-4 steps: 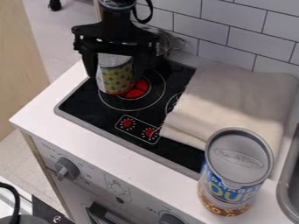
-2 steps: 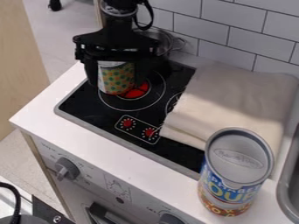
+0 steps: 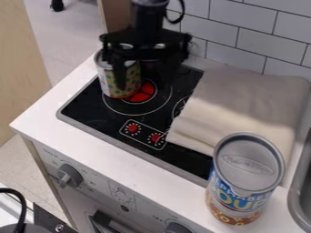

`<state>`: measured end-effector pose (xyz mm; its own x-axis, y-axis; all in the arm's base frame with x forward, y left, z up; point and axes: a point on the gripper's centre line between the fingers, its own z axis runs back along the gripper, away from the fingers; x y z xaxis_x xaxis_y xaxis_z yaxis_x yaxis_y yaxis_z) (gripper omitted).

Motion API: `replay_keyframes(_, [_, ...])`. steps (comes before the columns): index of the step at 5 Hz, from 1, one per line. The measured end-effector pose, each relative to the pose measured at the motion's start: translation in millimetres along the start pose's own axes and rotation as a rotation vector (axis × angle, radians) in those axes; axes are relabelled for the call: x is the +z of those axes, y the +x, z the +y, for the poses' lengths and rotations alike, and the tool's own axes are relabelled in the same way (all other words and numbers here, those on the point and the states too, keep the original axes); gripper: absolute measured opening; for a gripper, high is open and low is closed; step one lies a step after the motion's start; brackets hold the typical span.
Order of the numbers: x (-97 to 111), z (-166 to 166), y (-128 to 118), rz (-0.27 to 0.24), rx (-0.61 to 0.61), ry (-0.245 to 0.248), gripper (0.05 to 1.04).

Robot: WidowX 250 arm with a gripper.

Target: Take the blue can to the lower left corner of the burner

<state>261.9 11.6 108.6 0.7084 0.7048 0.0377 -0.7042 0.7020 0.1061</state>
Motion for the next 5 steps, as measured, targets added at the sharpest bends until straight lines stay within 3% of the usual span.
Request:
replay_keyframes(1, [9,-11,-13,0.043,0.177,-0.065,0.999])
replay_keyframes(2, [26,-24,-32,0.050,0.312,-0.124,0.999])
replay_keyframes(3, [34,-33,-60,0.115,0.386,-0.203,0.999])
replay_keyframes(4, [39,-44,-85,0.182,0.424,-0.189,0.999])
replay_keyframes(5, [37,-62,-108,0.197,0.449,-0.156,0.999])
